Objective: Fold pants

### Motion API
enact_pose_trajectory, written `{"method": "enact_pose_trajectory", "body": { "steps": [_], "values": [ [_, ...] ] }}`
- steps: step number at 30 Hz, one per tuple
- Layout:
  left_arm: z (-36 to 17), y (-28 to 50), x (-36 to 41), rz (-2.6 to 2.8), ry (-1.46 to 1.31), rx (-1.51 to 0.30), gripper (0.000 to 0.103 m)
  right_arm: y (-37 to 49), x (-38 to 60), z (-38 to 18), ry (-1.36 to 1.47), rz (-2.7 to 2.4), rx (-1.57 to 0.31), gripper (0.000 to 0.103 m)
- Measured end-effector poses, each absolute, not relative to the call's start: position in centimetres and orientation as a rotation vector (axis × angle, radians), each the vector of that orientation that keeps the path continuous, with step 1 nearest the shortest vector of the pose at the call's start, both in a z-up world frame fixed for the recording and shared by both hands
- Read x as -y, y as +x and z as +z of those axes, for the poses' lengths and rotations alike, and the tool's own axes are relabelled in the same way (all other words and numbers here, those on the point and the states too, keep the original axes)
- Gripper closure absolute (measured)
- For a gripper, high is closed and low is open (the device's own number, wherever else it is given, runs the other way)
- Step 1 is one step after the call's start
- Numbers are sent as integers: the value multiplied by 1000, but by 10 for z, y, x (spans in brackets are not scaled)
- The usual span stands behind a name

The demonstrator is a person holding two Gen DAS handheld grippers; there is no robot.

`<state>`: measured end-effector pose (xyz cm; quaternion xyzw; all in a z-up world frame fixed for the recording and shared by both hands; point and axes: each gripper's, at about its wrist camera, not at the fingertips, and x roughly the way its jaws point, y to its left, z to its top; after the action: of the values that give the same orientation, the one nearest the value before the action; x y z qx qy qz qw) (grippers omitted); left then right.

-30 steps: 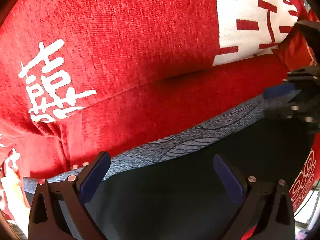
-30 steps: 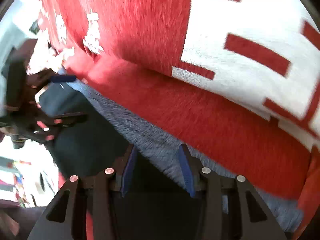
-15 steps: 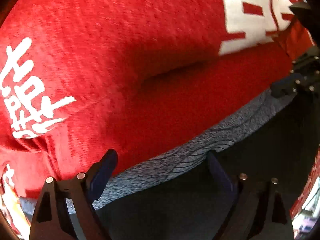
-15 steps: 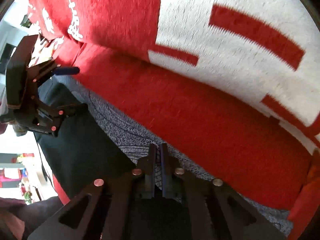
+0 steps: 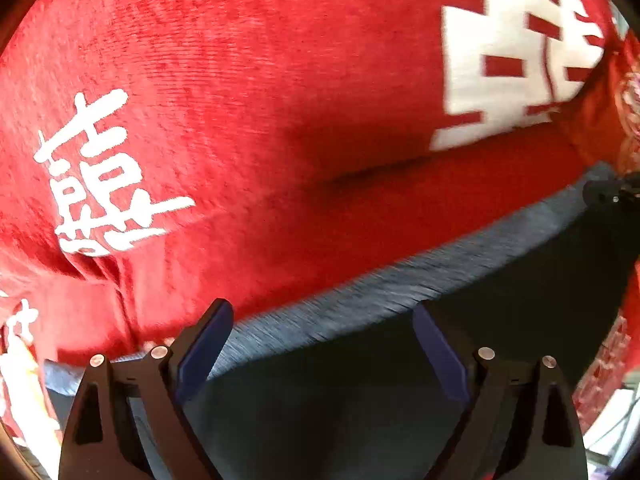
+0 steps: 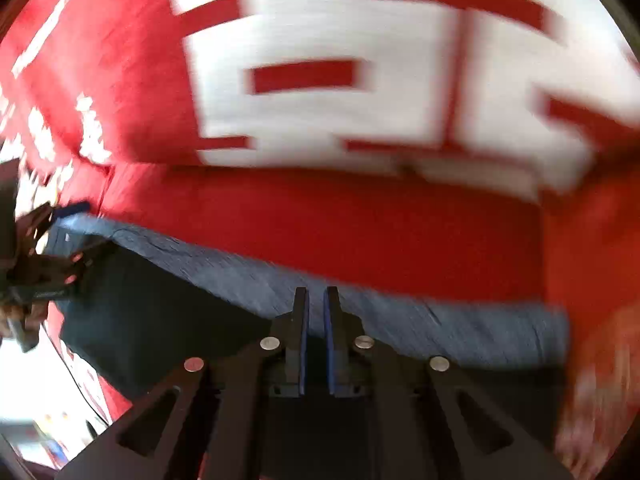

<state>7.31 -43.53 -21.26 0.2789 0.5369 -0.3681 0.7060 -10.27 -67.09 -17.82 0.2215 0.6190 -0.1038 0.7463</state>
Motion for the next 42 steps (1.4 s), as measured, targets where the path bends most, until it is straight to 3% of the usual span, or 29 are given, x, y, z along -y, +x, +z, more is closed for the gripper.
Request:
{"method": "enact_pose_trajectory", "body": {
  "steps": [1,4,8,12,14,16,22,31,35,42],
  "values": [
    [-213,69,438,-822,633,-1192,11,-119,678,-178,506,-278,-1361,94],
    [-233,56,441,-784,683,-1217,11,-144,691,-202,541,-399,-1438,79],
    [-250,57,437,-716,563,-1253,0,-140,705,-210,507,-426,-1356,78],
    [-245,57,435,-664,560,-1296,0,-125,707,-211,491,-468,-1324,74],
    [-233,48,427,-646,586,-1271,0,-125,706,-204,548,-480,-1325,60],
    [-223,37,413,-638,586,-1266,0,-136,699,-192,629,-443,-1299,55],
    [-214,23,355,-557,573,-1305,0,-164,644,-176,769,-290,-1280,55],
    [-240,107,319,-457,627,-1179,0,-148,562,-189,818,-158,-1305,55],
    [-260,144,302,-508,530,-1248,0,-144,534,-180,838,-138,-1290,54],
    [-226,128,267,-591,654,-1215,0,-132,465,-185,1035,-20,-1237,53]
  ]
}}
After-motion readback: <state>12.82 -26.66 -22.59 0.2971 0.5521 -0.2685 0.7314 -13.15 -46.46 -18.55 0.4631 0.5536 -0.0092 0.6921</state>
